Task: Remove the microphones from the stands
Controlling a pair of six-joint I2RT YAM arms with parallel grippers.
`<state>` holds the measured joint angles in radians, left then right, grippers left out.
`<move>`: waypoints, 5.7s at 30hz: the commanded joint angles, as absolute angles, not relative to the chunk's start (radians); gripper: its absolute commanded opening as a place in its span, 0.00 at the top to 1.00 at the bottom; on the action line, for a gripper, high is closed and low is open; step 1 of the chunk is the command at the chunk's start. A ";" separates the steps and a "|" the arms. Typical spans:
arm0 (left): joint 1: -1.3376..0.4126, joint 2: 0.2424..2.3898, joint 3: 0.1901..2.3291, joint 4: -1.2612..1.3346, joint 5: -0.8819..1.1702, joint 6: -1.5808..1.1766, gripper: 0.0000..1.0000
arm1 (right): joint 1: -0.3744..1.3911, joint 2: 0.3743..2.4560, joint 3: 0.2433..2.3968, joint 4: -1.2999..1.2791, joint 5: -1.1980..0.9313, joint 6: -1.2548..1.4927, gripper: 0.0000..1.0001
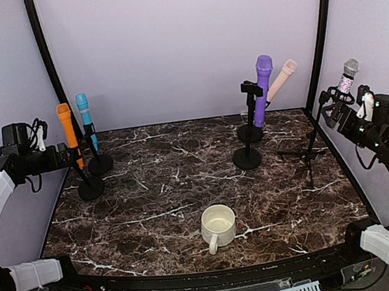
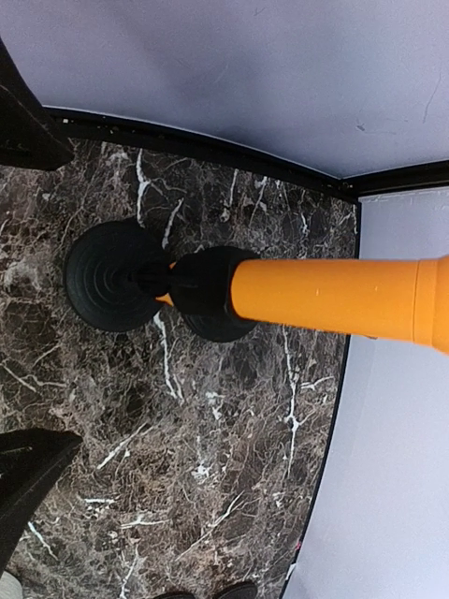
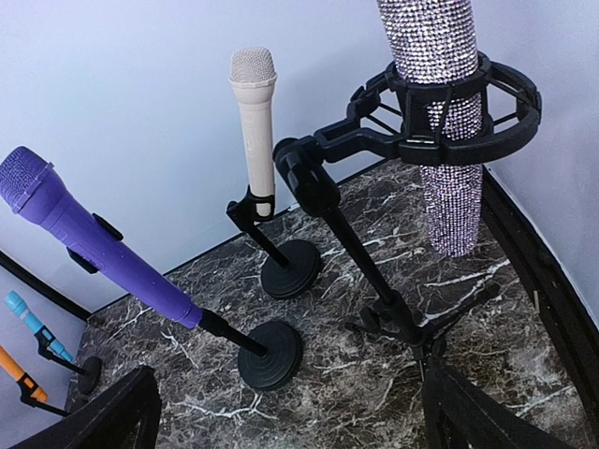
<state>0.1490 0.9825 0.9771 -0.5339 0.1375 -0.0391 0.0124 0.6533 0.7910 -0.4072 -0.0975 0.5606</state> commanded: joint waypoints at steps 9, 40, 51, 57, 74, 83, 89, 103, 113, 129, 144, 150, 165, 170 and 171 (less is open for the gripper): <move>0.225 1.070 0.819 -0.106 0.314 0.060 0.28 | 0.009 0.753 0.786 -0.252 -0.152 0.546 0.01; 0.237 1.278 0.852 -0.100 0.332 0.190 0.55 | 0.010 0.739 0.779 -0.244 -0.140 0.543 0.02; 0.237 1.243 0.819 -0.090 0.362 0.217 0.94 | 0.010 0.706 0.796 -0.302 -0.118 0.510 0.02; 0.237 1.231 0.813 -0.092 0.401 0.205 0.98 | 0.009 0.700 0.797 -0.297 -0.184 0.505 0.01; -0.164 1.067 0.730 0.018 0.504 0.080 1.00 | 0.175 0.732 0.799 -0.274 -0.526 0.433 0.03; -0.419 1.162 0.799 0.056 0.535 0.103 1.00 | 0.680 0.933 0.856 -0.104 -0.158 0.505 0.04; -0.514 1.208 0.833 0.016 0.513 0.173 1.00 | 0.964 1.130 0.952 0.066 0.061 0.544 0.04; -0.647 1.203 0.819 -0.114 0.398 0.289 1.00 | 1.143 1.456 1.216 0.141 0.309 0.658 0.02; -0.669 1.207 0.825 -0.120 0.369 0.308 1.00 | 1.143 1.652 1.405 0.062 0.383 0.650 0.07; -0.683 1.211 0.824 -0.118 0.334 0.322 1.00 | 1.141 1.709 1.450 0.058 0.416 0.599 0.73; -0.686 1.230 0.833 -0.136 0.307 0.331 1.00 | 1.054 1.573 1.303 0.229 -0.106 0.420 0.81; -0.688 1.238 0.833 -0.133 0.300 0.332 1.00 | 1.051 1.562 1.314 0.182 -0.005 0.477 0.82; -0.706 1.266 0.835 -0.144 0.281 0.341 1.00 | 1.138 1.689 1.508 -0.113 0.500 0.764 0.84; -0.709 1.270 0.835 -0.144 0.277 0.346 1.00 | 1.138 1.687 1.518 -0.119 0.528 0.808 0.85; -0.710 1.271 0.835 -0.145 0.275 0.347 1.00 | 1.138 1.684 1.520 -0.121 0.530 0.811 0.85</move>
